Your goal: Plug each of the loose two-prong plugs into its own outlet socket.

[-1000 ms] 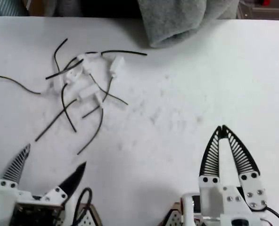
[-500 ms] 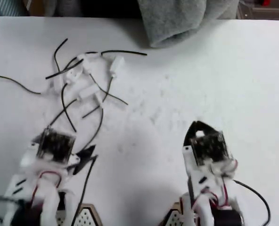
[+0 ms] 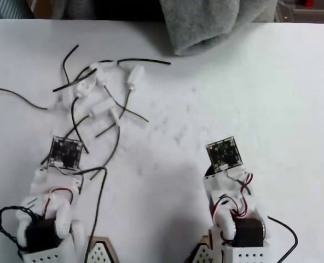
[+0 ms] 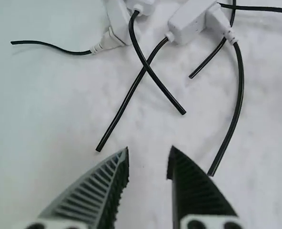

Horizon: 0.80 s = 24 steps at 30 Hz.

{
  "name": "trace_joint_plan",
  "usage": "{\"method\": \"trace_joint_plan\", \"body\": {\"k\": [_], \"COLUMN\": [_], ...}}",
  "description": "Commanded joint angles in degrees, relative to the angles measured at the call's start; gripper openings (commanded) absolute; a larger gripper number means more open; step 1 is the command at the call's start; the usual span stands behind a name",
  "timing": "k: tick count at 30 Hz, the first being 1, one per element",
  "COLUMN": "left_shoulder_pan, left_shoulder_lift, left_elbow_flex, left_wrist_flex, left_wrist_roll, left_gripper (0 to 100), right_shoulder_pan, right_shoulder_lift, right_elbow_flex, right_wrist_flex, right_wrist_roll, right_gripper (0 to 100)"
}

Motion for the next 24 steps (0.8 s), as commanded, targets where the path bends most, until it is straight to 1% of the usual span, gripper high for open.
{"method": "trace_joint_plan", "body": {"k": [1, 3, 5, 7, 9, 10, 12, 15, 18, 24], "left_shoulder_pan": [-1.3, -2.3, -3.1, -3.1, -3.0, -3.3, -3.8, -1.4, -0.2, -0.2], "left_shoulder_lift": [-0.2, -0.2, -0.2, -0.2, -0.2, -0.2, -0.2, -0.2, -0.2, 0.0], "left_elbow_flex": [3.5, 5.9, 7.3, 7.7, 8.4, 9.3, 11.7, 13.8, 14.0, 14.2], "left_wrist_flex": [-4.5, -6.7, -7.2, -5.5, -2.4, -1.9, -3.7, -4.0, -3.7, -3.9], "left_wrist_roll": [0.7, 0.8, 1.0, 3.1, 5.2, 6.2, 8.4, 8.8, 9.1, 9.9], "left_gripper": [10, 10, 10, 8, 3, 2, 3, 3, 2, 2], "right_shoulder_pan": [-0.1, 0.0, 0.0, 0.0, 0.0, 0.0, 0.0, 0.5, 4.3, 13.8], "right_shoulder_lift": [-0.4, -0.4, -0.4, -0.4, -0.4, -0.4, -0.4, -0.4, 0.0, -0.2], "right_elbow_flex": [0.2, 0.2, 0.4, 1.0, 2.1, 2.6, 4.0, 6.9, 11.5, 11.3], "right_wrist_flex": [1.7, 2.4, 2.5, 3.1, 4.2, 4.4, 4.1, 3.2, 0.5, 1.2], "right_wrist_roll": [0.0, 0.0, 0.0, 0.0, 0.0, 0.0, 0.0, 0.0, 0.0, 0.0], "right_gripper": [1.9, 1.9, 1.9, 1.9, 1.9, 1.9, 1.9, 1.9, 2.0, 2.0]}}
